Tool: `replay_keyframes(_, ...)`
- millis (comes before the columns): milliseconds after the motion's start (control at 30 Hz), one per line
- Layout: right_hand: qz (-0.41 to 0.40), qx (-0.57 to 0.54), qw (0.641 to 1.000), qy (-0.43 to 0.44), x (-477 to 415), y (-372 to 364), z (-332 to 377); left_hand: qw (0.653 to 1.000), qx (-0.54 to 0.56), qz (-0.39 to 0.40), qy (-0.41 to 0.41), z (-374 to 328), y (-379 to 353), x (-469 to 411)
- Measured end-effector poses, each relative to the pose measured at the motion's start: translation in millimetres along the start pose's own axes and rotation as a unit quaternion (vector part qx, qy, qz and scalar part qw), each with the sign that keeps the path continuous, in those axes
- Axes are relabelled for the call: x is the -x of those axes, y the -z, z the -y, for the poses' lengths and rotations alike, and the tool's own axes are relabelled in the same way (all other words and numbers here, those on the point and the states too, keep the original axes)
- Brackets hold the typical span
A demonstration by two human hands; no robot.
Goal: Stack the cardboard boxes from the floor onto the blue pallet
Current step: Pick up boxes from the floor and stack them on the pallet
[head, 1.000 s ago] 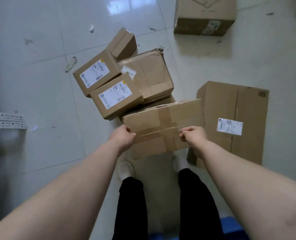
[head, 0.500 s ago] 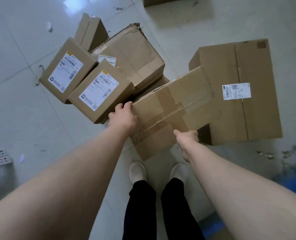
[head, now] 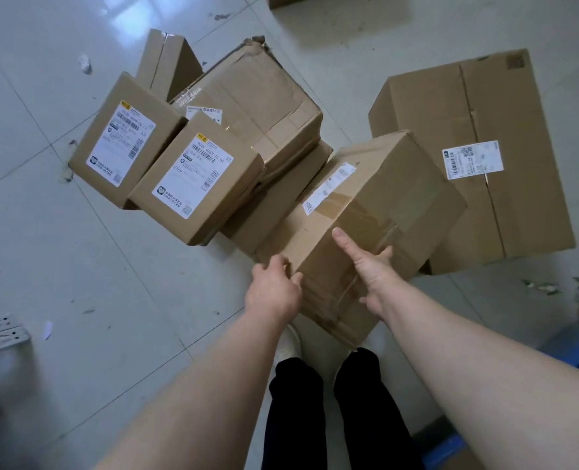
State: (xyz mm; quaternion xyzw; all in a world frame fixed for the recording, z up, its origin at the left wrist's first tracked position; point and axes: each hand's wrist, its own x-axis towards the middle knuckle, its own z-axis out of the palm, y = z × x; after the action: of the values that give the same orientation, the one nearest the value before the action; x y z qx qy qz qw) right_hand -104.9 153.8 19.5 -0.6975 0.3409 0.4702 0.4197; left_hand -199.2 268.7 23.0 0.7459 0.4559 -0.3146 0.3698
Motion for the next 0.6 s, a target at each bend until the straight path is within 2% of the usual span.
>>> replay_keyframes(200,-0.006,0.028,0.999,0.016,-9.4,-9.8,4.9,0.996,0.05,0.065,0.029,-6.1,-0.7,-8.6)
replay_keyframes(367,-0.036,-0.056,0.997,-0.045,-12.0,0.2,-4.7,0.978,0.096,0.173,0.069,-9.9,-5.9,-5.7)
replay_keyframes(433,-0.025,-0.054,0.997,-0.048,-12.5,6.3,-13.3,0.966,0.115,0.212,0.097,-8.5,-11.0,-0.9)
replay_keyframes(533,0.004,-0.017,0.995,-0.1,-11.4,4.7,-29.8,0.938,0.179,0.254,0.153,-5.3,-19.8,6.1)
replay_keyframes(600,0.031,0.006,0.99,-0.136,-5.6,0.6,-37.6,0.933,0.17,0.272,0.165,-5.4,-26.1,5.6)
